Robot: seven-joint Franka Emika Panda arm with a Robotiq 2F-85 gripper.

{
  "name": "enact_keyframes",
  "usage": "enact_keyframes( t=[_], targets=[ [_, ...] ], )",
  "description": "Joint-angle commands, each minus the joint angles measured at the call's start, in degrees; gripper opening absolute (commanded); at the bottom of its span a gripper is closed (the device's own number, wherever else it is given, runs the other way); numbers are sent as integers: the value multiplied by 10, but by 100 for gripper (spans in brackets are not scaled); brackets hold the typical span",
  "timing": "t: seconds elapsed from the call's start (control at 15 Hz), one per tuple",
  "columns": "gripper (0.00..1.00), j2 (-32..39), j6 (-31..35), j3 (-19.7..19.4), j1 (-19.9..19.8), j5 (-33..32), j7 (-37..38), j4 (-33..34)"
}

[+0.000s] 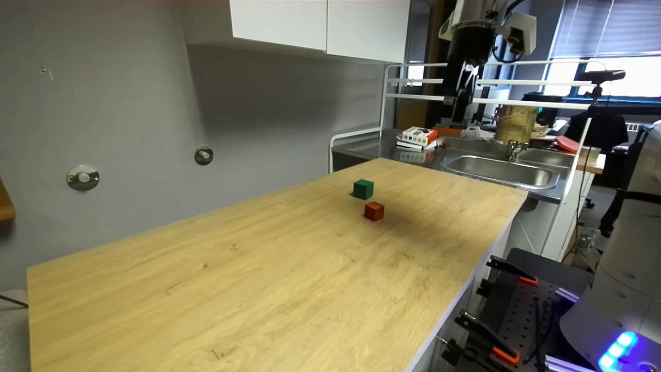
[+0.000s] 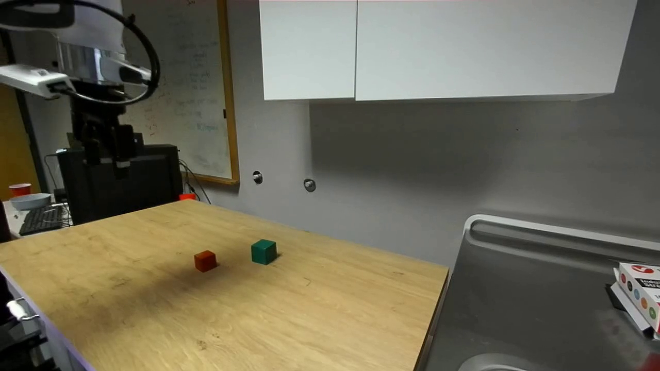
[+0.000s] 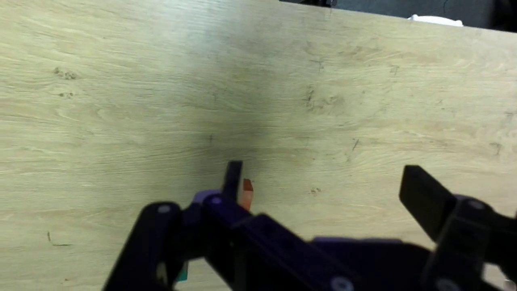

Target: Put the red block on the green block

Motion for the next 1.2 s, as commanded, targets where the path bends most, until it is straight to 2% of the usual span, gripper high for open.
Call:
enact_keyframes(
  t=[0.0,0.27,0.47,0.8,1.13],
  targets=[
    [100,96,65,5,-7,9,23,24],
    [100,204,141,12,-4,16,41,50],
    [100,282,173,22,-2,24,59,84],
    [100,391,178,40,-5,20,83,160],
    [100,499,166,41,-16,32,79,243]
  ],
)
